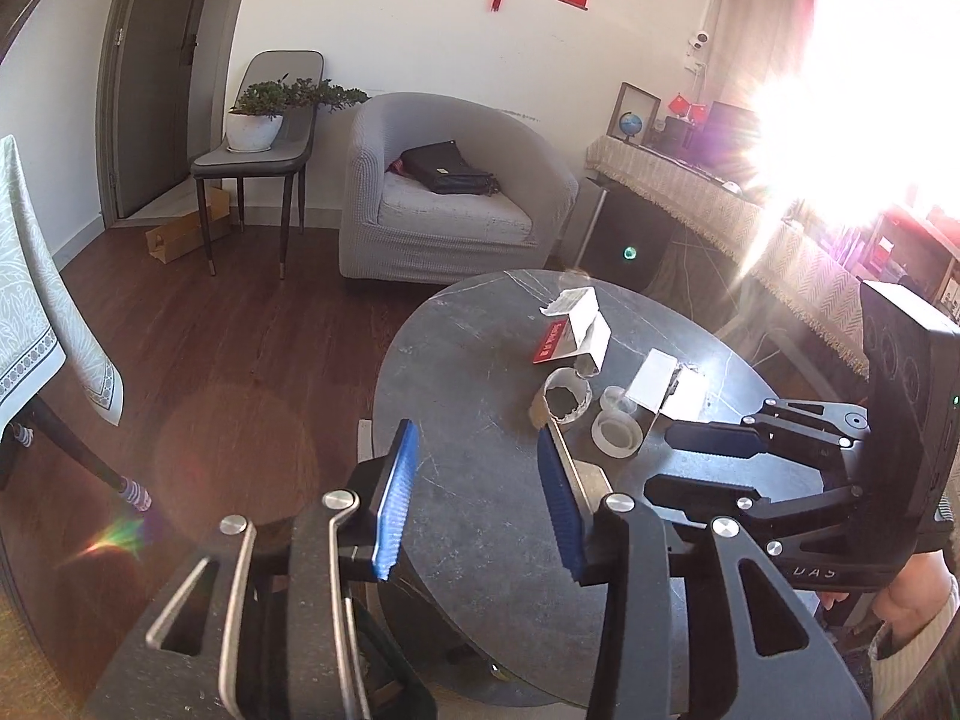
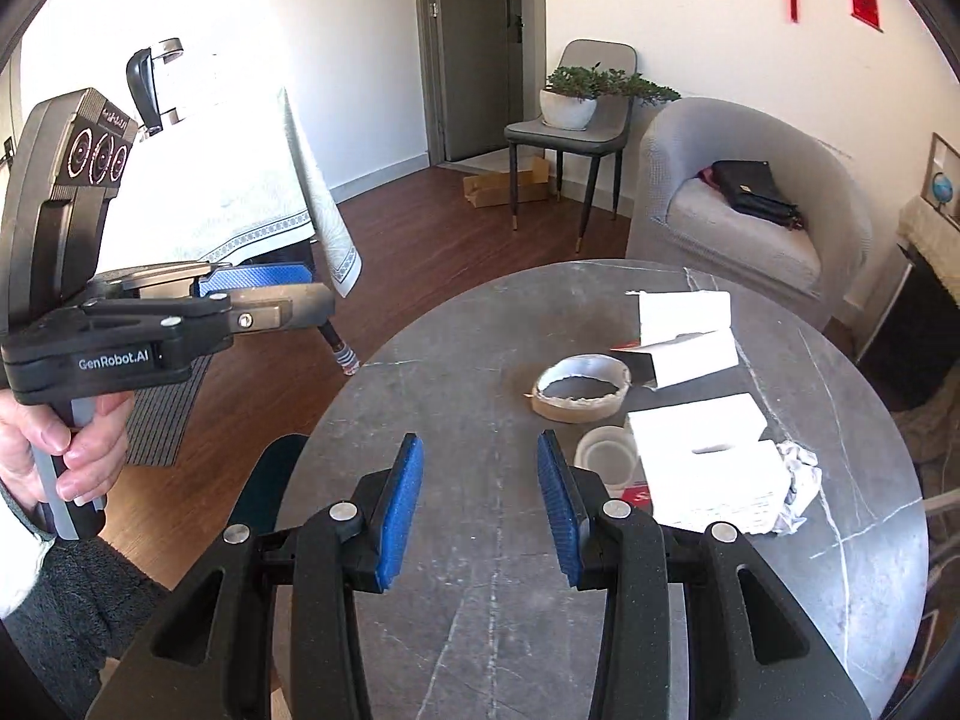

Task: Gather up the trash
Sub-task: 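Move both grippers back over the marble table, then close the right gripper around the white printed tissue box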

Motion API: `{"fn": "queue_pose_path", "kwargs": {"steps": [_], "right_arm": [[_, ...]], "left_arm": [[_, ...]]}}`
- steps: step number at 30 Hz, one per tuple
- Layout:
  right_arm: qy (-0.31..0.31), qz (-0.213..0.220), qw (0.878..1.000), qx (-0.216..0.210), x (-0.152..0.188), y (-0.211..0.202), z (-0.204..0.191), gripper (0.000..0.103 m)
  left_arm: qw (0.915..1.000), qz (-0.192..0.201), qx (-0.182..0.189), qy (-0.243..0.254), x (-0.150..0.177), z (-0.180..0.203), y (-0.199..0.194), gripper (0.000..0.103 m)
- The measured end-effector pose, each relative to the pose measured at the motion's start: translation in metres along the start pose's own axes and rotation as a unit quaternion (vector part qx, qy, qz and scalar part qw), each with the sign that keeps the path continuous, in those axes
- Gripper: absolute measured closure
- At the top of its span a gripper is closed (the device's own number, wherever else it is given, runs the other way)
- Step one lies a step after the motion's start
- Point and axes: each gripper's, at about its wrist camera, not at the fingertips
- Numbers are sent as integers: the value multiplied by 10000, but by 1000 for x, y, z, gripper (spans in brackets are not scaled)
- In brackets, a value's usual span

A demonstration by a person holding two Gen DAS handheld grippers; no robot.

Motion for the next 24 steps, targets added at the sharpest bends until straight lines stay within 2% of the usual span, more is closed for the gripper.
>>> {"fn": "queue_pose_path", "kwargs": {"steps": [3,9,12,18,24], "right_arm": [[-13,138,9998,123,2,-8,11,47],[182,295,9992,193,8,-13,40,27],[172,231,9992,275,9,-11,48,25],[155,269,9987,403,9,-14,63,14],[293,148,9983,473,11,-4,86,11]], "left_arm": [[9998,-110,-1,141,3,9,11,53],[9990,-304,158,269,3,21,29,46],[9985,-351,219,355,3,29,37,42],[9974,-475,267,467,4,38,51,36],[9963,-547,339,577,3,40,56,33]]}}
Point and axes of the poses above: each gripper's, at about its wrist camera, not at the fingertips, and y roughly the way its jaws point, z to its right, x to its underside, and after that the axes turned 3 degrees about -y, right-handed
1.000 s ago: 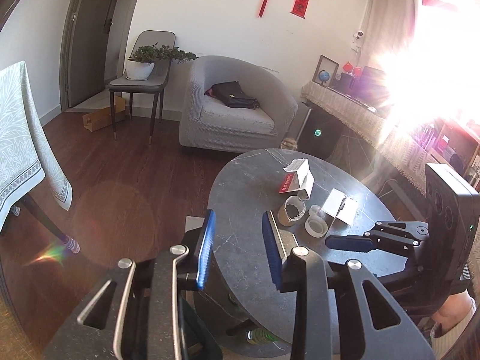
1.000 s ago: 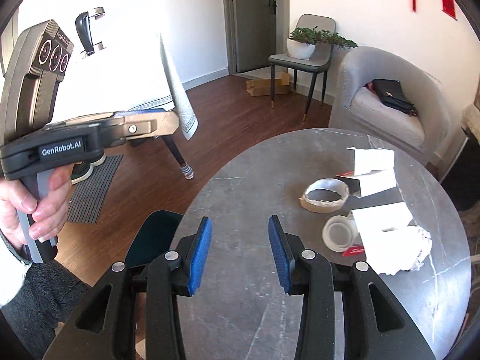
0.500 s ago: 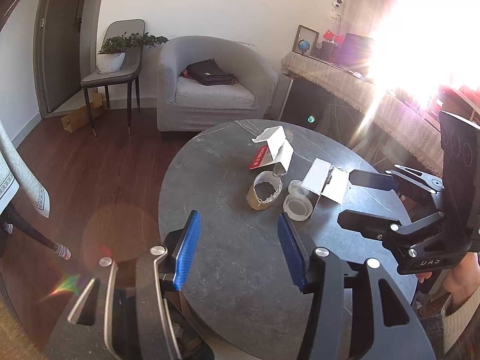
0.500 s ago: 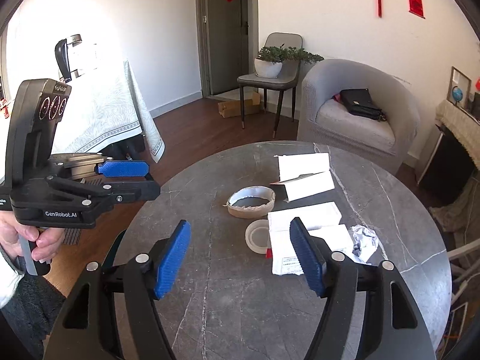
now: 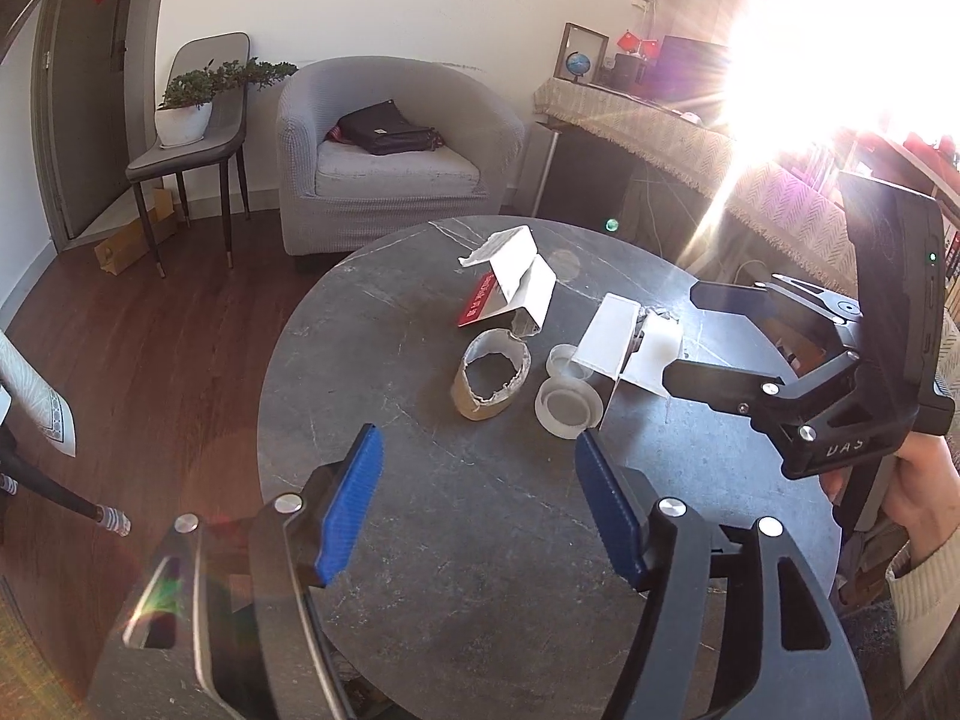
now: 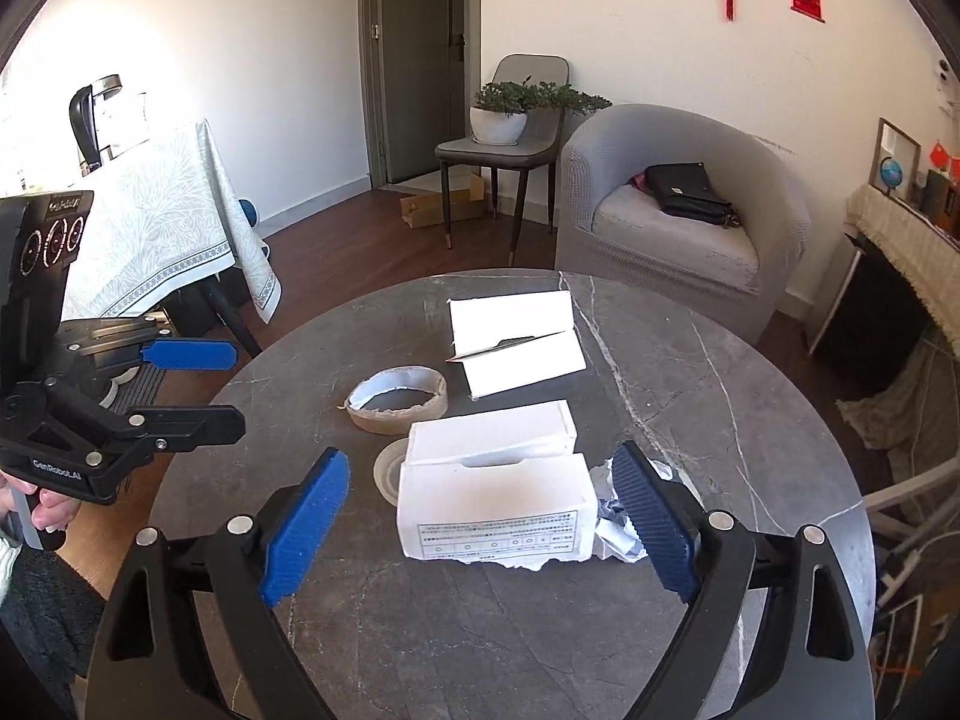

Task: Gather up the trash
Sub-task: 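Close the right gripper around the white printed tissue box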

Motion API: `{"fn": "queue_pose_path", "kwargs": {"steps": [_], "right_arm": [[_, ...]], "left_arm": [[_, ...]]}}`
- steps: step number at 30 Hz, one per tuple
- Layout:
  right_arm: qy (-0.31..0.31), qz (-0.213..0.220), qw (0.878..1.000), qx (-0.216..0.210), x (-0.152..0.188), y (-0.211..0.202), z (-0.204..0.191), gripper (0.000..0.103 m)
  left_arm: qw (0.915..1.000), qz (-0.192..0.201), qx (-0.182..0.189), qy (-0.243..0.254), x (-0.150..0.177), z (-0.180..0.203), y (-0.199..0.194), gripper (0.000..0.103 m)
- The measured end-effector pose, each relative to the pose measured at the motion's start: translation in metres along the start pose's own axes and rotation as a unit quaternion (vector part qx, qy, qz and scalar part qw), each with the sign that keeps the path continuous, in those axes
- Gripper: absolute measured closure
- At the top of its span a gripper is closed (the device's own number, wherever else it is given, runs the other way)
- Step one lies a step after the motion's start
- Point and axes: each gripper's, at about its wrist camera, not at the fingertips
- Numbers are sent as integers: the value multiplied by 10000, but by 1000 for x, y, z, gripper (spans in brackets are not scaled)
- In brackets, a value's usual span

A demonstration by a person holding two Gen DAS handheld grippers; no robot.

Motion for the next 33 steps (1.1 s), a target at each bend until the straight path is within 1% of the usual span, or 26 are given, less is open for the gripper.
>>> {"fn": "queue_pose_path", "kwargs": {"steps": [3,5,7,12,16,22,23,24,25,30,33], "right_arm": [[-113,-105,9998,-90,-3,8,4,11],[-198,-101,9996,-157,-5,12,3,10],[-253,-136,9993,-236,-7,16,1,8],[-335,-297,9988,-213,-5,29,-2,8],[-310,-410,9985,-197,-3,39,2,8],[-212,-426,9985,-259,-4,43,7,8],[-216,-418,9985,-270,-4,44,7,9],[-261,-406,9985,-275,-5,44,6,15],[-281,-406,9983,-301,-6,44,6,27],[-129,-369,9984,-405,-5,43,12,26],[121,-231,9978,-602,-7,38,20,26]], "left_arm": [[10000,2,22,-22,-2,-3,0,30],[10000,-25,40,-77,-3,-7,2,30],[9999,-62,45,-100,-4,-10,4,30],[9997,-78,59,-202,-8,-17,10,30],[9998,-111,76,-112,-10,-14,18,30],[9996,-231,90,93,-10,-6,32,30],[9996,-258,78,130,-9,-5,35,30],[9994,-281,77,159,-9,-3,37,30],[9993,-309,85,194,-8,-1,39,30],[9987,-375,67,329,-9,4,47,30],[9987,-377,77,332,-12,5,52,30]]}}
Point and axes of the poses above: each gripper's, at about its wrist camera, not at the fingertips, and y roughly the way its jaws point, z to its right, x to its underside, and after that the axes turned 3 degrees about -y, right-handed
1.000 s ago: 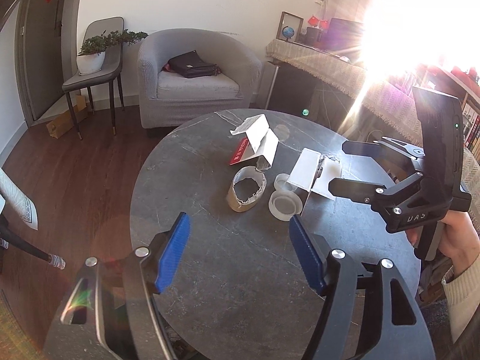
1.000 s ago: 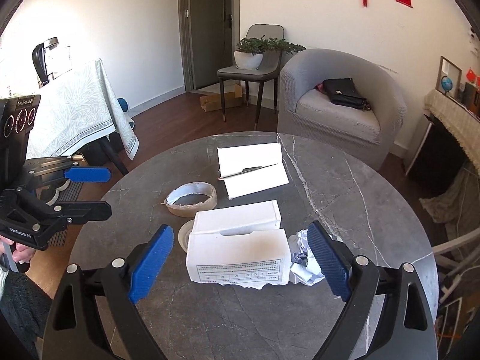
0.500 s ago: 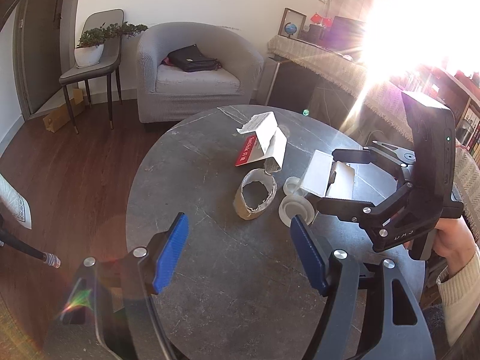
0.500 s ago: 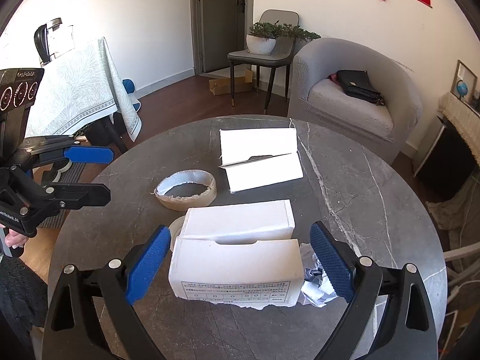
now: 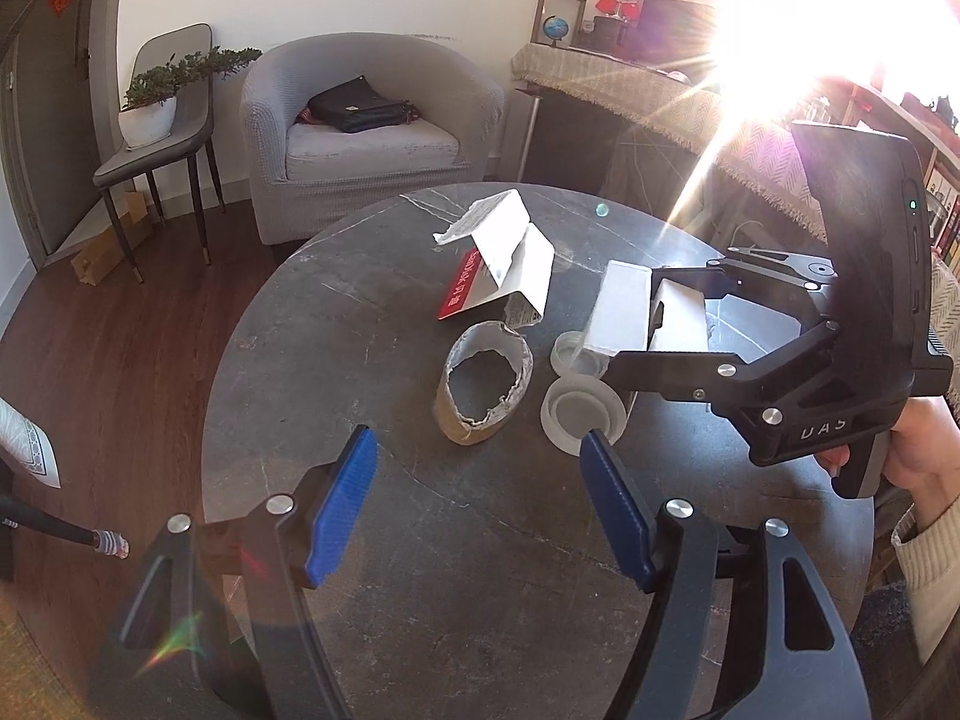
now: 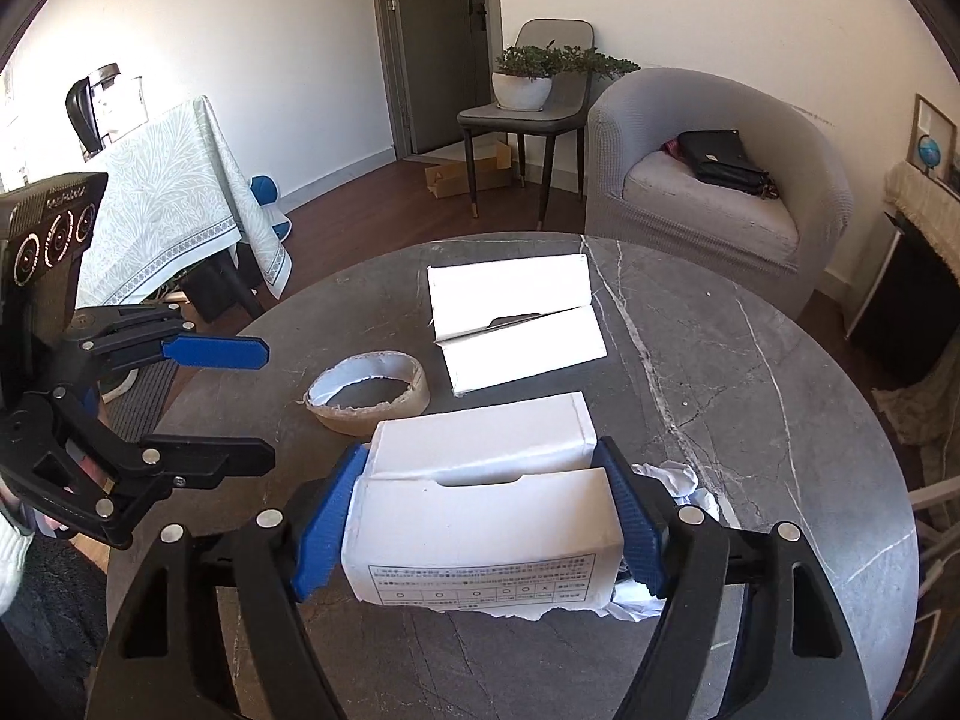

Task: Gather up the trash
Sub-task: 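Close the right gripper around the white printed tissue box, then grasp the brown tape core with the left gripper while the right gripper holds the box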

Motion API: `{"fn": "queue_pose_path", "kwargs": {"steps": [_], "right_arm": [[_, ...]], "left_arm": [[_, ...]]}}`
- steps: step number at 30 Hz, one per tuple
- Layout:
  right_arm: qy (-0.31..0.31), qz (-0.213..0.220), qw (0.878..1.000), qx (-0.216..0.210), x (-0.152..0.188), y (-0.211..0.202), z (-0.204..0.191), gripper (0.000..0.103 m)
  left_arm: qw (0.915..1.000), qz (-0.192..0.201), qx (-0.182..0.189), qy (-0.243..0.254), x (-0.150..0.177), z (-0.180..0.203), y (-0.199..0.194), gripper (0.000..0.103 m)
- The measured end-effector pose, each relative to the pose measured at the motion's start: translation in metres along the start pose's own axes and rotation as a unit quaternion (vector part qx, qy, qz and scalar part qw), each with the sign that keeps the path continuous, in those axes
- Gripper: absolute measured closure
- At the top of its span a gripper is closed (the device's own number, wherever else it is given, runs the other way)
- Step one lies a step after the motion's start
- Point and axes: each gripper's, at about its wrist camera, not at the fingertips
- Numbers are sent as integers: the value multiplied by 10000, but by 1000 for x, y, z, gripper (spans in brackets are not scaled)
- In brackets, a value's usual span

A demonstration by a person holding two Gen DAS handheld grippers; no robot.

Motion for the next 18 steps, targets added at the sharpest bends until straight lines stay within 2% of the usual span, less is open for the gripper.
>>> {"fn": "queue_pose_path", "kwargs": {"steps": [7,11,18], "right_arm": [[413,543,9974,-235,-9,-28,15,26],[458,552,9970,-273,-8,-31,20,26],[655,635,9951,-382,-6,-35,30,26]], "left_arm": [[9996,-192,-212,-10,-7,-4,18,39],[9992,-290,-262,-20,-10,-5,26,42],[9984,-412,-377,59,-14,-4,38,42]]}}
Point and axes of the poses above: each gripper's, at about its wrist camera, not at the fingertips, and y roughly the way its jaws point, z to its right, x to its underside, and after that the axes turned 3 degrees about -y, right-handed
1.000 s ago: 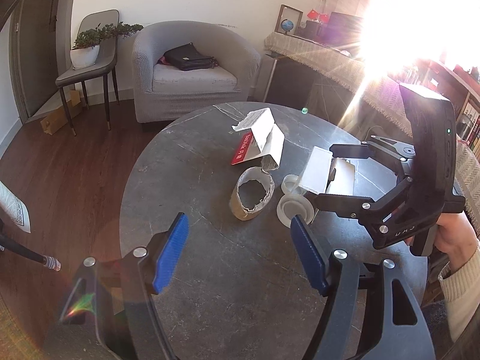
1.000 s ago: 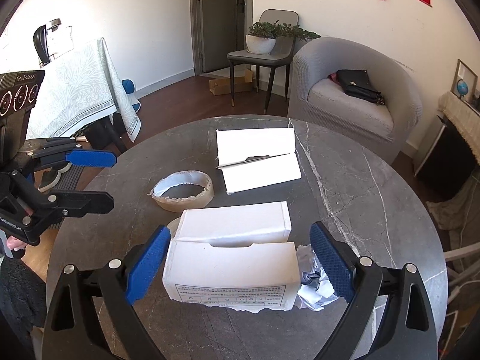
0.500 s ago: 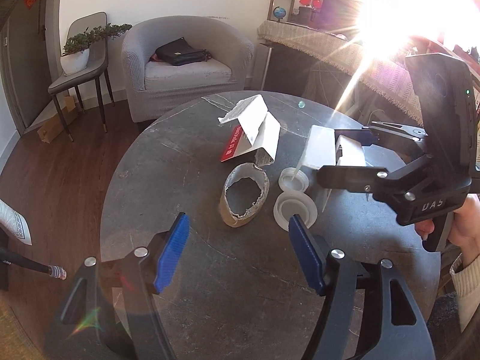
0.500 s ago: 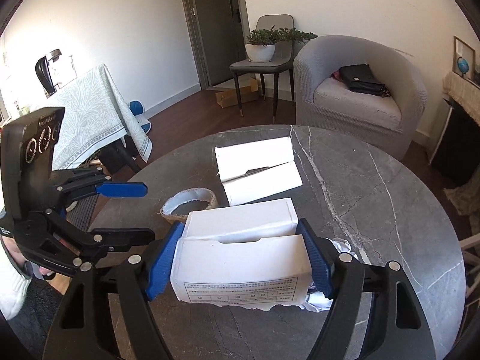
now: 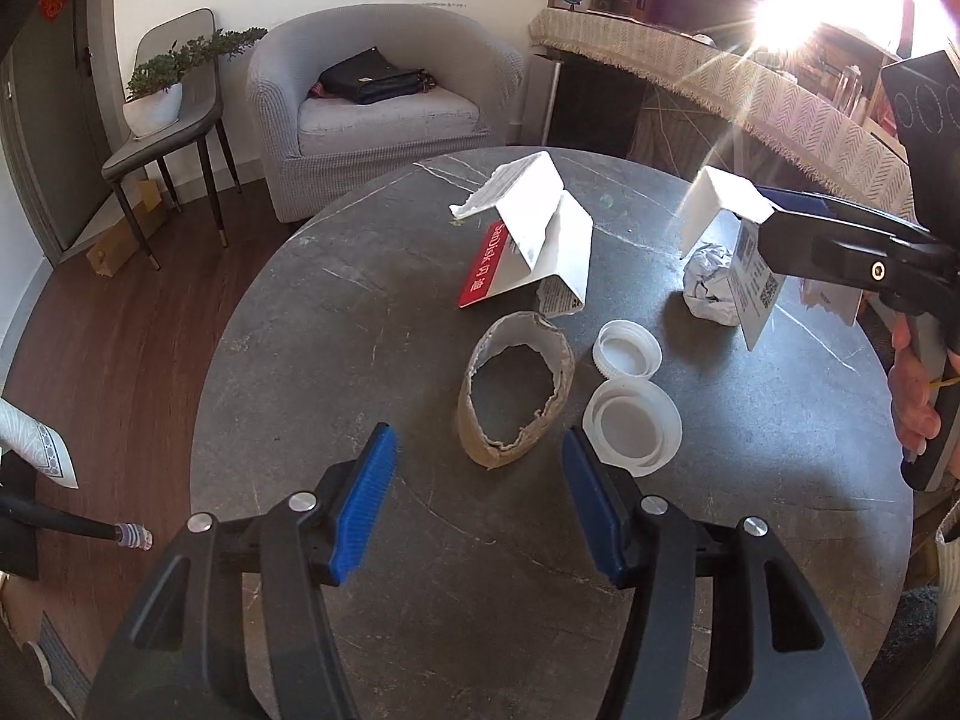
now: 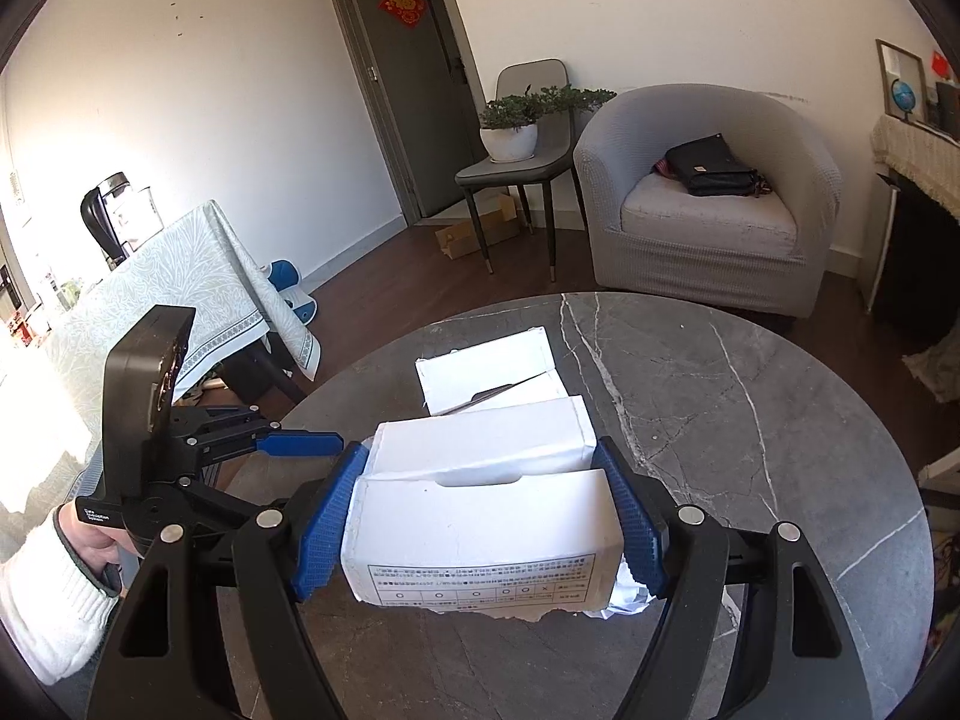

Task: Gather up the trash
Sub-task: 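Grasp the brown tape core with the left gripper while the right gripper holds the box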

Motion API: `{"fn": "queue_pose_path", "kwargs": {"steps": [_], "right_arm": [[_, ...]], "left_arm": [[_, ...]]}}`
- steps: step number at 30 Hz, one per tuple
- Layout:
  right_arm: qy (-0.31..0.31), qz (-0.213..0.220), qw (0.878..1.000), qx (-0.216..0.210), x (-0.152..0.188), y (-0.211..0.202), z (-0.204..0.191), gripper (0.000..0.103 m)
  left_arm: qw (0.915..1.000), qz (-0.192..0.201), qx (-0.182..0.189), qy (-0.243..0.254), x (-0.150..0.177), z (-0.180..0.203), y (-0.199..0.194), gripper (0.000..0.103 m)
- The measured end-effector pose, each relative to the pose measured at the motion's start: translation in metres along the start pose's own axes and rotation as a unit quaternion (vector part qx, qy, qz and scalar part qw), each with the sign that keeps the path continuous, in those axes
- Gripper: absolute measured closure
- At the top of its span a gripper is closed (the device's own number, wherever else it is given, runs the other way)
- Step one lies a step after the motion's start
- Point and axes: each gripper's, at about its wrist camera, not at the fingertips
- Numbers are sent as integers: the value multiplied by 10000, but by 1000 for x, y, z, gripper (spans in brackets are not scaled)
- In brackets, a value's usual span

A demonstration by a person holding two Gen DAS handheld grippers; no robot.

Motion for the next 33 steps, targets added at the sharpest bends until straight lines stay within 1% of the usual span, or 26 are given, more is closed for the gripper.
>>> {"fn": "queue_pose_path", "kwargs": {"steps": [6,7,10,12,15,16,17,19,22,27,33], "right_arm": [[192,61,9997,-98,0,2,1,26],[215,80,9997,-118,-1,1,0,26],[254,105,9994,-191,-3,1,-3,26],[174,60,9997,-186,-3,3,-6,26],[157,5,9997,-177,0,4,-7,26],[156,-17,9998,-157,0,4,-6,26],[151,-41,9998,-133,1,5,-5,26],[148,-103,9998,-69,2,4,-5,26],[134,-145,9998,4,4,2,-4,26],[240,-118,9996,62,4,-6,-4,26],[54,-206,9997,144,5,-6,-23,26]], "left_arm": [[9999,28,-73,-122,-8,0,7,41],[9999,40,-69,-90,-9,3,8,41],[9999,49,-94,-36,-12,9,13,37],[9998,16,-156,85,-14,15,16,37],[9999,8,-115,19,-17,17,19,41],[9999,10,-146,17,-18,17,19,45],[9998,19,-191,19,-18,18,18,52],[9997,48,-255,-36,-19,16,17,60],[9996,64,-204,-188,-19,12,14,62],[9998,12,-183,-103,-12,19,4,62],[9998,41,-1,-220,-2,17,-13,62]]}}
Point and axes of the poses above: each gripper's, at about its wrist camera, not at the fingertips, and y roughly the way its jaws point, z to its right, x to its underside, and after that the axes turned 3 degrees about -y, right-handed
